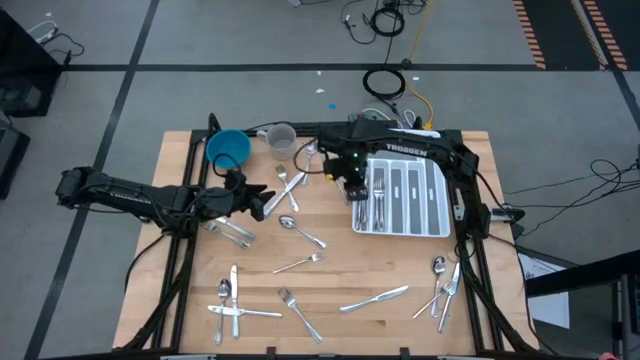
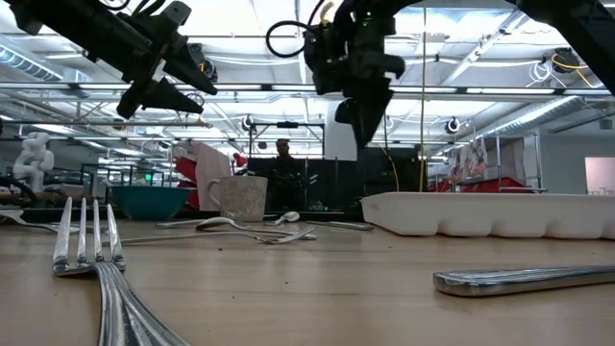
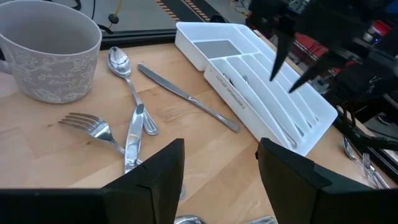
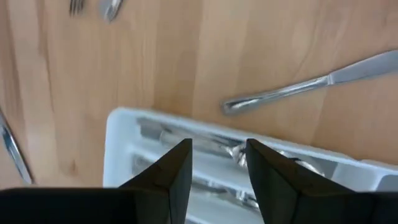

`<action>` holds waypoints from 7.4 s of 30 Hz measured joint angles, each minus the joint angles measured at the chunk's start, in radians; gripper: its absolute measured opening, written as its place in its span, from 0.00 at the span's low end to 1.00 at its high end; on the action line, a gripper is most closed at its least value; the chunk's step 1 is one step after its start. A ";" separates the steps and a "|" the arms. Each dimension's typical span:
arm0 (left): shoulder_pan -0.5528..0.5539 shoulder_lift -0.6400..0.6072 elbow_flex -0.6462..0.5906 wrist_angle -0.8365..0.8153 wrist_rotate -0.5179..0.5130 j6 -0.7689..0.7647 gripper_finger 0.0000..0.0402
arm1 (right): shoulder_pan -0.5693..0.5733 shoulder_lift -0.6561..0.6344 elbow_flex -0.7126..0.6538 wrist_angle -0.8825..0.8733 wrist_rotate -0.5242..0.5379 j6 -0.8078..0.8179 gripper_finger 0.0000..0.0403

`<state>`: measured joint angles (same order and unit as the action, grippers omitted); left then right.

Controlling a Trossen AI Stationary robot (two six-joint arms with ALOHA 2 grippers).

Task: Sort silverware
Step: Put the fork in the silverware tray

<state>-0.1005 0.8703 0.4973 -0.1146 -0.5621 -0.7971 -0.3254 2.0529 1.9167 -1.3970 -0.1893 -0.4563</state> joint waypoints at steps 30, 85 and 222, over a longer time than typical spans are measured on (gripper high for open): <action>0.000 0.000 0.000 0.000 -0.124 0.027 0.51 | -0.103 -1.278 -1.092 0.955 0.067 0.070 0.36; 0.198 0.261 0.009 -0.207 0.303 -0.243 0.51 | -0.101 -0.410 -0.015 0.124 0.122 0.426 0.36; -0.201 0.162 0.155 -0.984 0.633 0.436 0.51 | -0.019 -0.905 -0.398 0.220 0.136 0.733 0.36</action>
<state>-0.3017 1.0320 0.6524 -1.0989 0.0706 -0.3610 -0.3440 1.1481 1.5185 -1.1774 -0.0532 0.2770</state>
